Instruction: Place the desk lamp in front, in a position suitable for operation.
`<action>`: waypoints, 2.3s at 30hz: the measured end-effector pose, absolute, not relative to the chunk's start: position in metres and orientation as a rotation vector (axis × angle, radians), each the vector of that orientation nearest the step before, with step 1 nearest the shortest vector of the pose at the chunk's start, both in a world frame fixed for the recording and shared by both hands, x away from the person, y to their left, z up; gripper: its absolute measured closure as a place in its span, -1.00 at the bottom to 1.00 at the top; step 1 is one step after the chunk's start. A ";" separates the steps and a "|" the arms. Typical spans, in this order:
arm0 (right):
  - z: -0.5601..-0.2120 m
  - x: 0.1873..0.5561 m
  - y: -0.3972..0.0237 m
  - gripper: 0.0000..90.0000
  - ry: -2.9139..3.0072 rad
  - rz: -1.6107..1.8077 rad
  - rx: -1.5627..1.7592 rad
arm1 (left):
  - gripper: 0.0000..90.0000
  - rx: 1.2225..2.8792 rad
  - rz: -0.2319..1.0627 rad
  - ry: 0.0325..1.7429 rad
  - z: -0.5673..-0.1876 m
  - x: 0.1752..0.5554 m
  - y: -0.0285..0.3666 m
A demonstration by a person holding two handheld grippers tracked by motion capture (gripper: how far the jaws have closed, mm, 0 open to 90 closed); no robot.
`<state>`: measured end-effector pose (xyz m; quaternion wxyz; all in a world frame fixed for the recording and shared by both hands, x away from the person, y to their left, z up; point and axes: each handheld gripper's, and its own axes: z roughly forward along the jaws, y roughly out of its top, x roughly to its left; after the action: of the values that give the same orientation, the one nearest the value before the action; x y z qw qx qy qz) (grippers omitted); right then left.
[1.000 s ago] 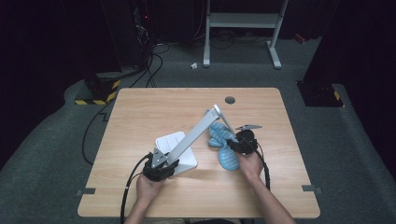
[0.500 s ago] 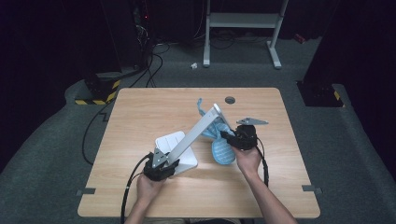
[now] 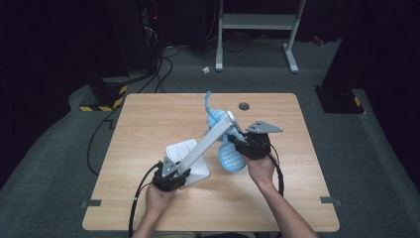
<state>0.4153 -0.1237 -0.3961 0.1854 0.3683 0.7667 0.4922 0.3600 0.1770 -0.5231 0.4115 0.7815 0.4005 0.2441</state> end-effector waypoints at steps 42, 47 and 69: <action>-0.402 0.412 -0.142 0.55 2.172 1.314 1.075 | 0.17 1.984 0.607 1.030 -0.520 0.394 0.136; -0.396 0.413 -0.156 0.55 2.145 1.304 1.107 | 0.18 2.009 0.600 1.037 -0.517 0.401 0.123; -0.470 0.408 -0.093 0.54 2.400 1.149 1.061 | -0.01 1.982 0.299 1.157 -0.513 0.379 0.164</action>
<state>0.4077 -0.0928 -0.4702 0.1382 0.3667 0.8298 0.3973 0.3788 0.1637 -0.5130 0.4020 0.7841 0.4578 0.1185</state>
